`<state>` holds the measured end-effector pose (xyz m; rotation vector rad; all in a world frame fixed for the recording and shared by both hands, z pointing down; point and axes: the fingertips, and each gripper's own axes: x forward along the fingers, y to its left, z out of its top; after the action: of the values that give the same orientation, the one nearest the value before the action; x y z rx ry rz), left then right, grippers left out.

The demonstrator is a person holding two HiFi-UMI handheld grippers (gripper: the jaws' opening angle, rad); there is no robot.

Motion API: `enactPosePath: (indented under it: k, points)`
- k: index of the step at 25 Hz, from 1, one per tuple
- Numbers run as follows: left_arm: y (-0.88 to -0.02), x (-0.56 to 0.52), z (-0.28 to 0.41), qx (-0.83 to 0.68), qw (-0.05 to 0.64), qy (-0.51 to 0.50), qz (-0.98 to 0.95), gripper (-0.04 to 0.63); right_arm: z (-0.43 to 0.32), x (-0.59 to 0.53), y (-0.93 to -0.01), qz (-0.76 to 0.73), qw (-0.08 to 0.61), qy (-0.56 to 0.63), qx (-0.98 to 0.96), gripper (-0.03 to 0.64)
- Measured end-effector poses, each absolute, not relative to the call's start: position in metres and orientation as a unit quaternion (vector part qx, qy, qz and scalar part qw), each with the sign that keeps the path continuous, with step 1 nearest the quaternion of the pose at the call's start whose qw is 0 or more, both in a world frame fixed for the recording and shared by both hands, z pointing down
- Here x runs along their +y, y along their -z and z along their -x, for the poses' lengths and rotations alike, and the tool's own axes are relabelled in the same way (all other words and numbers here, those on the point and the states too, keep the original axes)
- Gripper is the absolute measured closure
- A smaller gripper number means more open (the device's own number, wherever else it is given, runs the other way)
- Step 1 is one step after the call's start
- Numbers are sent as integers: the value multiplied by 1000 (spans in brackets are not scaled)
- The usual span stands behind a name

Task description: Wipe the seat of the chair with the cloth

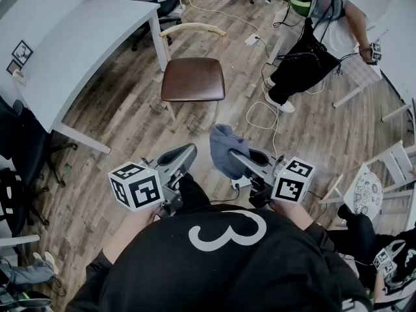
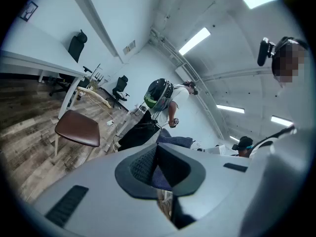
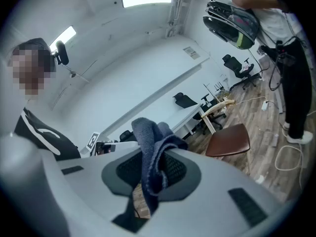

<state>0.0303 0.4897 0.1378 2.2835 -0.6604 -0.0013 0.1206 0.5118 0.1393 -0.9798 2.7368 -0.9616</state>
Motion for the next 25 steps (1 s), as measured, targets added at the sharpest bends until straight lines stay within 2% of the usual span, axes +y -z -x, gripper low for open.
enactPosePath:
  k: [15,25]
  points:
    - [-171,445,-30,-254,416,-15,-873,583,-120,469,-164,325,43,349,878,548]
    - [-199,346,-10,-252,446,-55,-857,583,-104,363,-193,327,60,406,851,546]
